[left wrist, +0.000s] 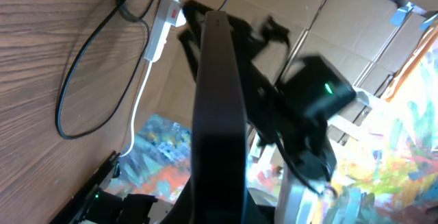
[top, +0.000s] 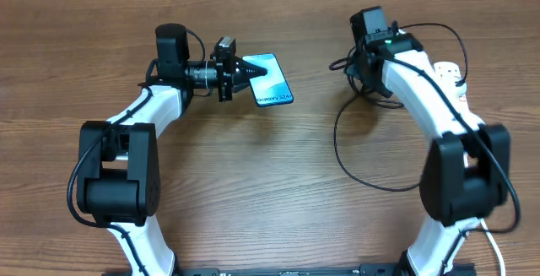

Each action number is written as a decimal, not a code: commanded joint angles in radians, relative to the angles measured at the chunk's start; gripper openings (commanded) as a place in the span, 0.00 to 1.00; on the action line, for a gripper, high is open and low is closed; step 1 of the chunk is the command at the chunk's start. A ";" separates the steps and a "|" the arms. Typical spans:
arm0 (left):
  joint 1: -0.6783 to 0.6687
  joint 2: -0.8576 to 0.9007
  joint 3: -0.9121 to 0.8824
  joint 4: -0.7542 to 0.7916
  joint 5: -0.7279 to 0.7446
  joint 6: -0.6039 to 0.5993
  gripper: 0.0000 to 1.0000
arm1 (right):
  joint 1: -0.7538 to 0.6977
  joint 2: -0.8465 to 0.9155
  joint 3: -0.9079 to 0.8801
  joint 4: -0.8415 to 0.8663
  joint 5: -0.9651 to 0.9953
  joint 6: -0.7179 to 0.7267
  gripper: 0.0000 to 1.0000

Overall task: Plug charger to phone and switch on socket
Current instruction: 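Release the right gripper and move it to the black USB-C cable, then grasp the black USB-C cable end with the right gripper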

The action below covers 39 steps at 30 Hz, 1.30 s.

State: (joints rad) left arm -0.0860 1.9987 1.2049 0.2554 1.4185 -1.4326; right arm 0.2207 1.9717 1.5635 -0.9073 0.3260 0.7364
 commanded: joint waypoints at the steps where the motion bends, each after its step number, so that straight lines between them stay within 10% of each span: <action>1: -0.028 0.003 0.026 0.007 0.041 0.027 0.04 | -0.031 0.086 0.026 0.058 0.063 0.064 0.70; 21: -0.049 0.003 0.026 0.007 0.039 0.027 0.04 | -0.038 0.261 0.025 0.197 0.138 0.076 0.54; 39: -0.043 0.003 0.026 0.007 0.032 0.026 0.04 | -0.041 0.266 0.033 0.200 0.097 0.069 0.04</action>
State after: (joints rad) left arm -0.1314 1.9987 1.2049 0.2558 1.4216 -1.4326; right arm 0.1837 2.2173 1.5726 -0.6891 0.4591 0.8154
